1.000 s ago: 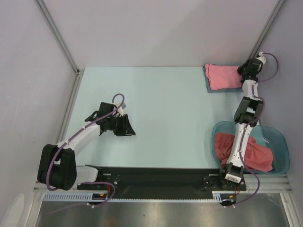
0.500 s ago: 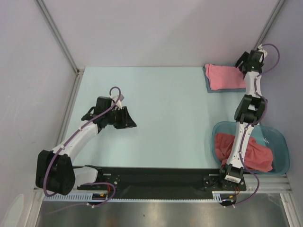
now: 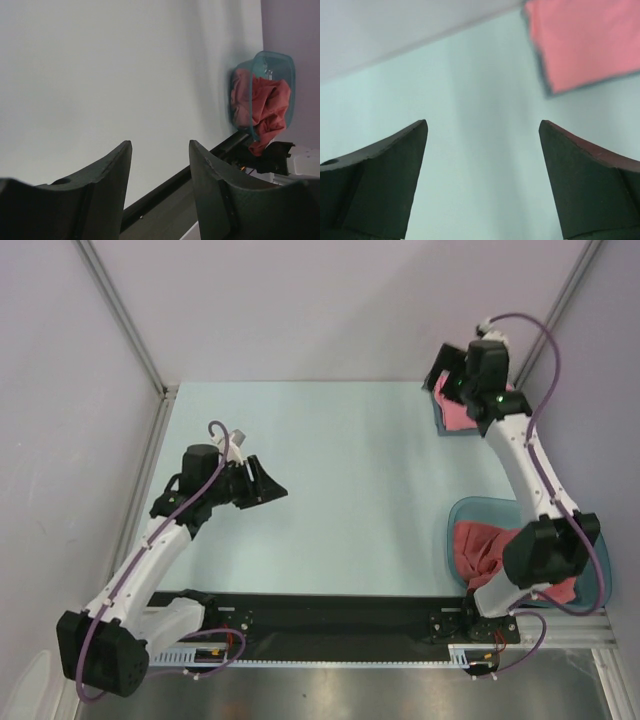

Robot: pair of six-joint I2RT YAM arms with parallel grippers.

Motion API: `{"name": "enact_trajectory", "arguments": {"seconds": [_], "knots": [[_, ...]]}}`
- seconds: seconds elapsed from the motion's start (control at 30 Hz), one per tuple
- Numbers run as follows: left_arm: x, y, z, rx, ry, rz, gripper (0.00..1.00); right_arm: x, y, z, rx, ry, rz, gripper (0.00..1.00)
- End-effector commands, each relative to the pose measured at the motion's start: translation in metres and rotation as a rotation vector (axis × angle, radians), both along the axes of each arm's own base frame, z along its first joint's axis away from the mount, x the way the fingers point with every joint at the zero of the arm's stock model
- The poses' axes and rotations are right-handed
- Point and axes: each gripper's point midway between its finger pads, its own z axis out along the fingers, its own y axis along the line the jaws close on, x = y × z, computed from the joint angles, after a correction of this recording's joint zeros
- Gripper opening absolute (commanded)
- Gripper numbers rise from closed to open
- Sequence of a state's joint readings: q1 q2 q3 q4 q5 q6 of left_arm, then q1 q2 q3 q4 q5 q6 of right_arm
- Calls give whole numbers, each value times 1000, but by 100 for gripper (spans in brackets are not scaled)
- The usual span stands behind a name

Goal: Fold and stack the t-shirts
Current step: Neatly place the folded tshirt to the corner

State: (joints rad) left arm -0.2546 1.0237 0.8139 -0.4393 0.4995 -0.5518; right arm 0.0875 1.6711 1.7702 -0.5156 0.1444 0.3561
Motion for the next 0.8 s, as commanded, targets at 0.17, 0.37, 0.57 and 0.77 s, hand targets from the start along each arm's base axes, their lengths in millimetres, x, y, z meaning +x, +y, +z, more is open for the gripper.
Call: {"name": "enact_trajectory", "arguments": {"seconds": [0.17, 0.37, 0.57, 0.77], "knots": [[-13, -1, 12, -111, -45, 120, 62, -151, 93, -68, 287, 80, 270, 100], [-30, 12, 9, -185, -198, 206, 70, -239, 111, -104, 478, -15, 389, 99], [-55, 18, -12, -262, -254, 212, 76, -277, 110, -128, 502, -5, 412, 100], [-67, 22, -18, -316, -276, 233, 78, -298, 99, -159, 484, 79, 372, 100]]}}
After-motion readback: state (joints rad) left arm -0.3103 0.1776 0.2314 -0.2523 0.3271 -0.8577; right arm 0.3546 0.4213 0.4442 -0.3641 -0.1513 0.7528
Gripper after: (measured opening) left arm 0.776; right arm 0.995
